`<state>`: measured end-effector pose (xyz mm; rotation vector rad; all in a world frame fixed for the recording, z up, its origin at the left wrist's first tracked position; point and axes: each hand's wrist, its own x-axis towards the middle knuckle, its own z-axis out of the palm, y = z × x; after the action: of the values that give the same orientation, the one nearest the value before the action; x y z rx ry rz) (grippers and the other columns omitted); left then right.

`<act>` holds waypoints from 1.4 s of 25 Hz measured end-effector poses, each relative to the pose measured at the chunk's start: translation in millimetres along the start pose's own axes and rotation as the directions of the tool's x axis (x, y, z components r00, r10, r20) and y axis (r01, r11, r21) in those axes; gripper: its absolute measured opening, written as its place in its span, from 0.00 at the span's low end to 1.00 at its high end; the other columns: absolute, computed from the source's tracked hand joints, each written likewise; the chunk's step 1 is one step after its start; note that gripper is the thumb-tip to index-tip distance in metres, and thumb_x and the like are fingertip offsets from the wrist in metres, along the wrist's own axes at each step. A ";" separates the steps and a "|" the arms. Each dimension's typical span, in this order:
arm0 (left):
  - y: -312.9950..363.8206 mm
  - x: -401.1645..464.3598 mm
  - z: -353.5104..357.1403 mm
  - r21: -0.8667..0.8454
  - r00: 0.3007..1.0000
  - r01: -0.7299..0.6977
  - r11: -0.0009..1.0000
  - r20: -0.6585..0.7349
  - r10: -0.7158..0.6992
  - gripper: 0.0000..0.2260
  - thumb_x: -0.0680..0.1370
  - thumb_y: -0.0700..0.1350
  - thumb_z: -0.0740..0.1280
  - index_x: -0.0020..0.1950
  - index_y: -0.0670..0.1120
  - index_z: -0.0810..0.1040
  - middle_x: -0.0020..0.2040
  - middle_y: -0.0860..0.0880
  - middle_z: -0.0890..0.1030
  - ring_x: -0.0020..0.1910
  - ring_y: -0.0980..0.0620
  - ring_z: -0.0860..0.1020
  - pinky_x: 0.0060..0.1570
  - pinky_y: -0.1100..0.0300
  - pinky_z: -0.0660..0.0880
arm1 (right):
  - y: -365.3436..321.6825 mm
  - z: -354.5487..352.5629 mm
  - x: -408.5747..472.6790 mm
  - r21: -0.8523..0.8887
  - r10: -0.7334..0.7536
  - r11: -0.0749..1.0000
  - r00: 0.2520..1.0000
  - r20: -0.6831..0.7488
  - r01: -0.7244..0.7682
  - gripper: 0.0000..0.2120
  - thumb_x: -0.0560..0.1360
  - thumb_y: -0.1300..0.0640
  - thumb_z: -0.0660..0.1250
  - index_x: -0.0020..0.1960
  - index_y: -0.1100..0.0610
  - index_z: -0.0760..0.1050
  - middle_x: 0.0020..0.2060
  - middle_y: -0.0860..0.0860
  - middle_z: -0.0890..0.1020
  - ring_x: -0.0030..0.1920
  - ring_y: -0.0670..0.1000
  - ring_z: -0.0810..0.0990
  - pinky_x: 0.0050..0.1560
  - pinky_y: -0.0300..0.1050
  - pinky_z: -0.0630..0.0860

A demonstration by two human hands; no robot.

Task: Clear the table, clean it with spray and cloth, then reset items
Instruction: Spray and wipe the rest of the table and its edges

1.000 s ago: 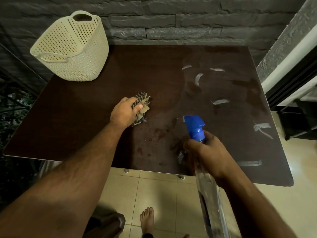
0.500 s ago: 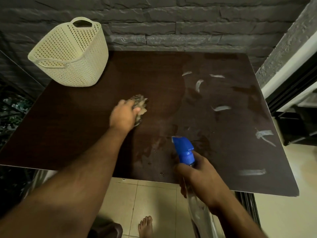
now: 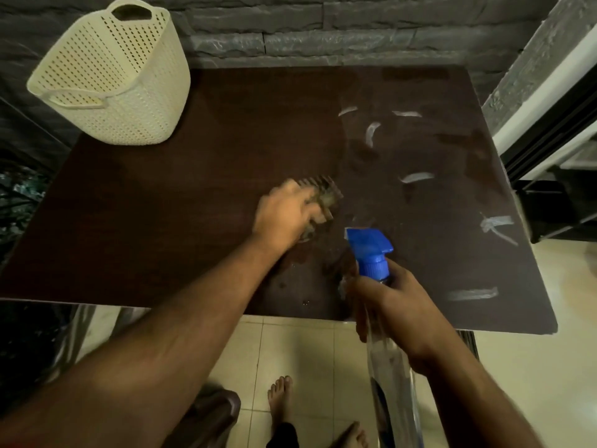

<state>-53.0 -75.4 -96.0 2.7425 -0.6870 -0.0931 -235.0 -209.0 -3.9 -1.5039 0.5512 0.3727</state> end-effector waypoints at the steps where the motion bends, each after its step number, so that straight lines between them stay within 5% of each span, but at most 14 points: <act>1: 0.1 -35.4 4.6 -0.025 0.990 -0.142 0.990 0.021 0.143 0.15 0.76 0.53 0.65 0.62 0.52 0.77 0.54 0.47 0.77 0.52 0.45 0.77 0.49 0.53 0.73 | 0.7 0.2 -2.4 0.012 0.013 1.000 1.000 0.008 -0.013 0.07 0.74 0.61 0.67 0.51 0.58 0.73 0.32 0.56 0.76 0.29 0.53 0.75 0.31 0.47 0.76; 3: -24.5 -70.3 -2.9 -0.032 0.984 -0.173 0.984 0.038 0.174 0.16 0.76 0.52 0.67 0.64 0.52 0.77 0.54 0.49 0.78 0.53 0.47 0.77 0.49 0.52 0.72 | 0.8 -0.6 -5.6 0.029 0.033 0.999 0.999 0.020 -0.033 0.06 0.74 0.63 0.66 0.51 0.59 0.73 0.31 0.56 0.75 0.29 0.53 0.74 0.31 0.46 0.76; 8: -38.7 49.6 -8.2 0.029 0.957 0.278 0.960 -0.094 -0.275 0.17 0.78 0.56 0.62 0.65 0.53 0.74 0.59 0.46 0.75 0.58 0.43 0.75 0.55 0.49 0.70 | 2.6 3.9 -3.7 0.020 0.040 0.999 0.999 0.027 -0.040 0.09 0.74 0.63 0.66 0.53 0.59 0.72 0.32 0.57 0.74 0.29 0.52 0.74 0.30 0.42 0.76; 11: 7.9 15.3 2.7 0.030 0.996 0.060 0.998 0.059 -0.061 0.17 0.79 0.55 0.61 0.67 0.55 0.72 0.61 0.48 0.74 0.60 0.47 0.73 0.59 0.49 0.67 | 2.1 6.7 -7.2 0.034 0.055 0.998 0.998 0.031 -0.056 0.09 0.74 0.63 0.66 0.53 0.63 0.71 0.31 0.57 0.73 0.29 0.53 0.73 0.29 0.42 0.75; 14: -25.9 -78.2 -4.5 -0.044 0.989 -0.133 0.990 0.067 0.136 0.17 0.78 0.53 0.64 0.67 0.55 0.74 0.59 0.51 0.75 0.60 0.49 0.74 0.53 0.51 0.64 | -1.5 4.0 -9.5 0.032 0.069 0.997 0.997 0.033 -0.070 0.08 0.75 0.62 0.67 0.52 0.61 0.72 0.31 0.56 0.74 0.29 0.52 0.73 0.29 0.42 0.75; 18: -93.5 2.9 -26.6 0.042 0.952 0.300 0.953 -0.083 -0.296 0.17 0.78 0.55 0.63 0.65 0.52 0.75 0.59 0.45 0.76 0.58 0.42 0.75 0.55 0.48 0.66 | 1.2 6.4 -12.6 -0.016 0.043 0.999 0.998 0.052 -0.042 0.08 0.75 0.61 0.67 0.54 0.56 0.72 0.32 0.55 0.75 0.28 0.49 0.74 0.30 0.39 0.76; 19: -85.3 17.5 -25.4 0.052 0.948 0.313 0.948 -0.077 -0.309 0.17 0.78 0.56 0.62 0.65 0.53 0.75 0.59 0.45 0.76 0.59 0.42 0.75 0.56 0.47 0.66 | 2.7 7.3 -13.3 -0.022 0.041 0.999 0.998 0.053 -0.040 0.08 0.76 0.61 0.66 0.54 0.56 0.72 0.32 0.55 0.75 0.28 0.49 0.74 0.29 0.39 0.76; 23: -29.1 -84.8 -1.7 -0.022 0.995 -0.069 0.997 0.070 0.070 0.17 0.77 0.54 0.65 0.65 0.55 0.75 0.55 0.52 0.76 0.56 0.49 0.74 0.52 0.51 0.65 | 4.2 12.8 -23.1 -0.037 0.062 0.998 0.996 0.067 -0.059 0.07 0.75 0.63 0.66 0.52 0.59 0.72 0.30 0.56 0.75 0.27 0.51 0.74 0.29 0.40 0.75; 25: -49.6 -106.1 -10.6 -0.017 0.991 -0.118 0.993 0.067 0.119 0.16 0.77 0.53 0.65 0.65 0.54 0.76 0.53 0.51 0.77 0.55 0.48 0.75 0.49 0.52 0.63 | 8.6 15.5 -29.8 -0.032 0.081 0.996 0.993 0.084 -0.079 0.07 0.74 0.63 0.66 0.51 0.59 0.72 0.30 0.56 0.75 0.27 0.51 0.74 0.29 0.41 0.75; 29: -78.2 -22.6 -21.6 0.067 0.941 0.335 0.940 -0.082 -0.329 0.18 0.78 0.55 0.62 0.66 0.52 0.74 0.59 0.44 0.76 0.58 0.41 0.75 0.54 0.49 0.65 | 18.4 16.8 -32.9 -0.048 0.066 0.997 0.995 0.070 -0.063 0.08 0.74 0.62 0.67 0.51 0.58 0.72 0.30 0.55 0.75 0.27 0.50 0.74 0.30 0.41 0.76; 35: -39.9 -146.3 -14.2 0.064 0.991 -0.113 0.992 0.077 0.108 0.20 0.76 0.58 0.57 0.63 0.54 0.76 0.52 0.51 0.78 0.51 0.48 0.78 0.49 0.51 0.67 | 21.2 15.5 -44.4 -0.033 0.063 0.998 0.993 0.096 -0.060 0.06 0.74 0.63 0.67 0.50 0.59 0.71 0.30 0.56 0.74 0.26 0.50 0.74 0.28 0.40 0.74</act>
<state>-162.2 30.7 -96.8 2.7706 -0.8767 -0.1489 -281.6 -188.0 2.9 -1.4918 0.5175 0.5011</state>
